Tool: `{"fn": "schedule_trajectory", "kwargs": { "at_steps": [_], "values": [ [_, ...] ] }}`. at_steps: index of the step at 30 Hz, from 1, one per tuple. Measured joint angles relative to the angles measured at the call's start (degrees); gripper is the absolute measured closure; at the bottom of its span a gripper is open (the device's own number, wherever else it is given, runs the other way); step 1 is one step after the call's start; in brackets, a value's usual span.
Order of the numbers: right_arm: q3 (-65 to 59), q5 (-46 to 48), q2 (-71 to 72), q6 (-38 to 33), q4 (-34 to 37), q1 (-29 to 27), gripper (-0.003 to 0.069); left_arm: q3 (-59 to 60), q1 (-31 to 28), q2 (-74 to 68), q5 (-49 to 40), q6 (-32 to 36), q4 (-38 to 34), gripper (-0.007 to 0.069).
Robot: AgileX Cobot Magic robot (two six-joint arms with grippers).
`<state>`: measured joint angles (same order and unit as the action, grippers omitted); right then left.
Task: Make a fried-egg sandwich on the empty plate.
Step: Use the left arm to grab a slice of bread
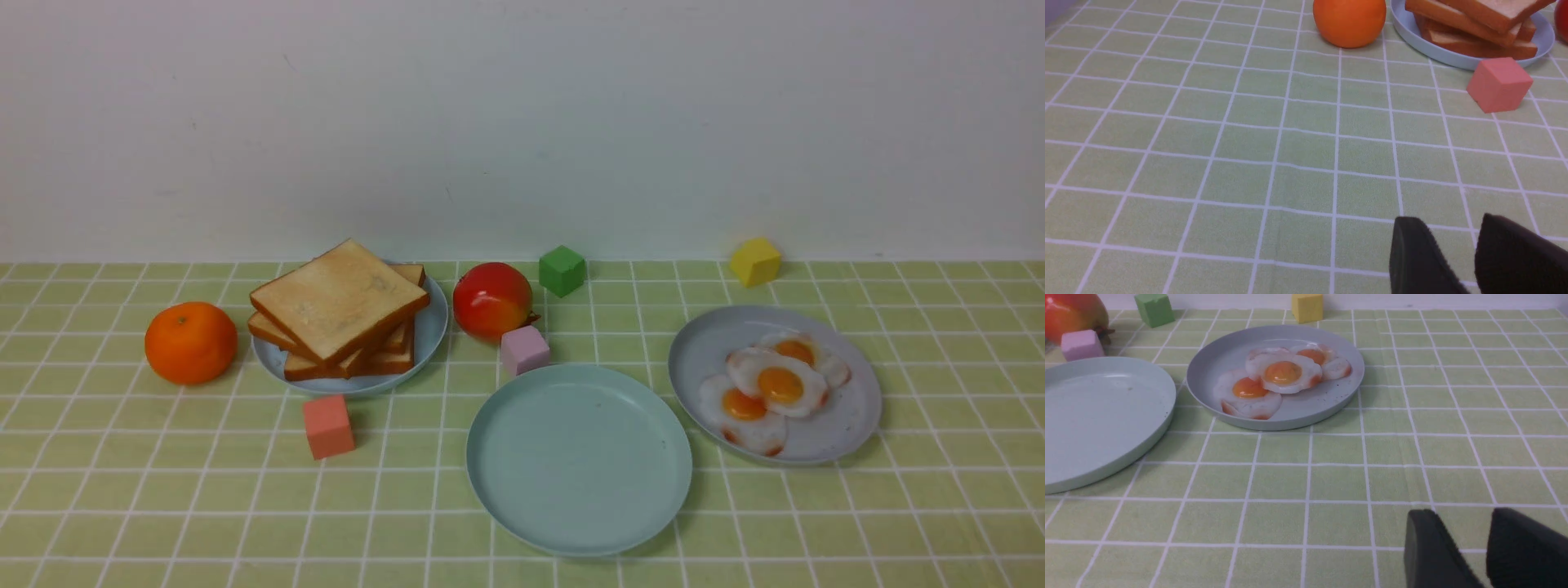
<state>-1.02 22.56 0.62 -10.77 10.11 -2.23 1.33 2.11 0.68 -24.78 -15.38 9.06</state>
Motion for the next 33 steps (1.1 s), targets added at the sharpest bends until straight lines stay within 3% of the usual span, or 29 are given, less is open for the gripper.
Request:
{"fn": "schedule_trajectory", "kwargs": {
  "at_steps": [33],
  "values": [
    [0.0,-0.29,0.0,0.0,0.07,0.0,0.0418,0.18,0.0,0.0,1.33,0.0,0.7,0.0386]
  ]
}}
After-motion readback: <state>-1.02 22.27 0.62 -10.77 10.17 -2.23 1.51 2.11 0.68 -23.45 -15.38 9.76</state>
